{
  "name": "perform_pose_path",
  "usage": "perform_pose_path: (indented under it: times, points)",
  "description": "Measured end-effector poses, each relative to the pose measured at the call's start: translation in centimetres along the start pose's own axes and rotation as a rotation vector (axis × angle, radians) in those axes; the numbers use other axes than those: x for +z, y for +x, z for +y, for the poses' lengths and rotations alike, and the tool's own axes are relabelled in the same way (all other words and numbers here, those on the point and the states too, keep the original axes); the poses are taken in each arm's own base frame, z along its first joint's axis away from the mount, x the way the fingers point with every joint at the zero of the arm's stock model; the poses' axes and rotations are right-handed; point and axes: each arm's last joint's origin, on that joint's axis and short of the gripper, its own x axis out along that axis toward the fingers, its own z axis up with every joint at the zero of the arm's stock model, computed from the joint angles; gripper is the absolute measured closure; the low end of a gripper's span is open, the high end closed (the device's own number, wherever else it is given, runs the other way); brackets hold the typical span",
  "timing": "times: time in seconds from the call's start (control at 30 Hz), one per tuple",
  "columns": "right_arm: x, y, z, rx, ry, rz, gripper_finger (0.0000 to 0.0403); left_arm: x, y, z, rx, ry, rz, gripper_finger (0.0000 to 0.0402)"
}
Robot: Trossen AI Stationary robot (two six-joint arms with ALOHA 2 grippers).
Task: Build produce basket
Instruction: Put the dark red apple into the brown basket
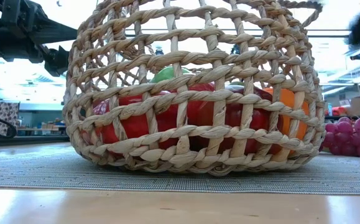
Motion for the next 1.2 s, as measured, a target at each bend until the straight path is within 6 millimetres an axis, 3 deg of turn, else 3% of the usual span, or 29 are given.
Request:
perform_pose_path:
  times: [0.13,0.27,0.43,0.63,0.8,1.2]
  points:
    - [1.1,-3.3,4.2,0.3,-0.229,-0.18,0.0063,0.0,0.0,0.0,0.0,0.0,0.0,0.0012]
    - [1.5,-7.4,7.2,0.426,-0.495,-0.411,0.0063,0.0,0.0,0.0,0.0,0.0,0.0,0.0012]
    - [2.4,-12.5,9.6,0.278,-0.691,-0.826,0.0062,0.0,0.0,0.0,0.0,0.0,0.0,0.0012]
    - [3.0,-17.4,10.8,0.008,-0.724,-1.199,0.0061,0.0,0.0,0.0,0.0,0.0,0.0,0.0012]
    - [3.1,-18.6,10.9,-0.105,-0.798,-1.264,0.0061,0.0,0.0,0.0,0.0,0.0,0.0,0.0012]
    - [4.9,-18.0,10.3,-0.295,-0.933,-1.254,0.0061,0.0,0.0,0.0,0.0,0.0,0.0,0.0012]
